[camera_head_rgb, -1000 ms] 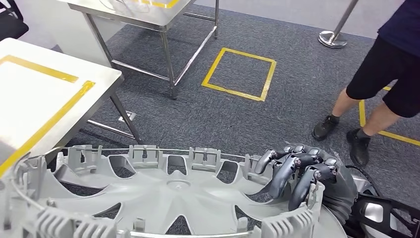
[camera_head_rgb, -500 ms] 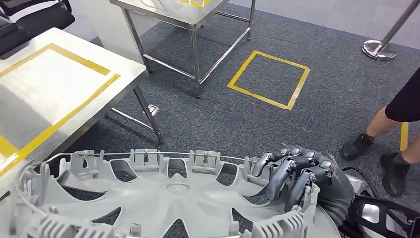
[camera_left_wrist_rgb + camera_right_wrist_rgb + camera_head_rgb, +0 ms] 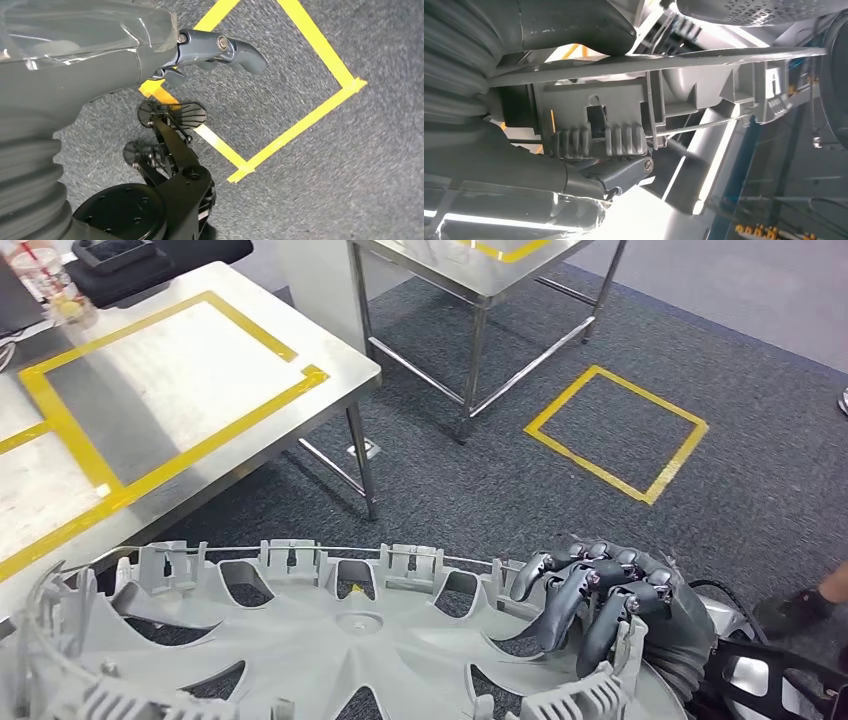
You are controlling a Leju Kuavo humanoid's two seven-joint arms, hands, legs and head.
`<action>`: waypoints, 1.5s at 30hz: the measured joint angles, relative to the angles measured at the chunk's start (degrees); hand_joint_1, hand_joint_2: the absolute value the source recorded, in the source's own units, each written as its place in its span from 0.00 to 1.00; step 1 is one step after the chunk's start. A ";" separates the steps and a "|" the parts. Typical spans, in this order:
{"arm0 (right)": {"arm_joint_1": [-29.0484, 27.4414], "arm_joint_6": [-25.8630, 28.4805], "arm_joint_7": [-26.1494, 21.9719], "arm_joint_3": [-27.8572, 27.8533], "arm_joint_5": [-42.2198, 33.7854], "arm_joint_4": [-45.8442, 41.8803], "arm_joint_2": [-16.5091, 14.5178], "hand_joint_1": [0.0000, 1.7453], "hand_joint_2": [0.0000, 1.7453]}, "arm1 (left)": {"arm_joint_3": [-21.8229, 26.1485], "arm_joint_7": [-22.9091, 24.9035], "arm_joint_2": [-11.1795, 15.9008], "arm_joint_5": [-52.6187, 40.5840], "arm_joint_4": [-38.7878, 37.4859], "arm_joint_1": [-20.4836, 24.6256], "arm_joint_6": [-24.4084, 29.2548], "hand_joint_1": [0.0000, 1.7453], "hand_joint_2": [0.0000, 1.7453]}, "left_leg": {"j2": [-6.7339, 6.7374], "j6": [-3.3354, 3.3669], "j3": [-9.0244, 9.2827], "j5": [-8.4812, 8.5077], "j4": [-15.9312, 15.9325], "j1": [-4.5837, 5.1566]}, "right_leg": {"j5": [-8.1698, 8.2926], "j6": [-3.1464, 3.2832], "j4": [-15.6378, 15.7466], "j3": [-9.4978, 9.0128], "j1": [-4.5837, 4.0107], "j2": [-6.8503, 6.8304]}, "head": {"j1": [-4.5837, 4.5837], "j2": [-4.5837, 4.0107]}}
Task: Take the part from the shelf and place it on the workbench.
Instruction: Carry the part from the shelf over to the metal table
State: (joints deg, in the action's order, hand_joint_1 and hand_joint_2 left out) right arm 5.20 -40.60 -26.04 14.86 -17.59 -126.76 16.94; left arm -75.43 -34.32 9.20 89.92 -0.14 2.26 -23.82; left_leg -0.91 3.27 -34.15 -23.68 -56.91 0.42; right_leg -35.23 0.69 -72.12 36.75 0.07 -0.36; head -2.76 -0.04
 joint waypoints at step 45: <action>0.54 -1.25 0.42 1.05 -1.05 0.33 -0.21 1.00 1.00 | 1.91 -0.01 -1.09 0.00 -0.02 -1.08 -0.09 0.00 1.00 | 1.11 -0.58 0.68 -0.29 0.25 -0.45 | 4.18 -0.90 8.70 -3.73 0.38 -2.18 | 0.19 0.00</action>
State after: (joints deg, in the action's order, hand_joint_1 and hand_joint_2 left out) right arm 5.73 -41.84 -25.63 15.92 -18.64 -126.44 16.74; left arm -73.52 -34.32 8.11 89.92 -0.15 1.18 -23.91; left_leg 0.20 2.68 -33.47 -23.97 -56.66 -0.02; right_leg -31.05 -0.21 -63.42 33.02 0.44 -2.53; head -2.57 -0.04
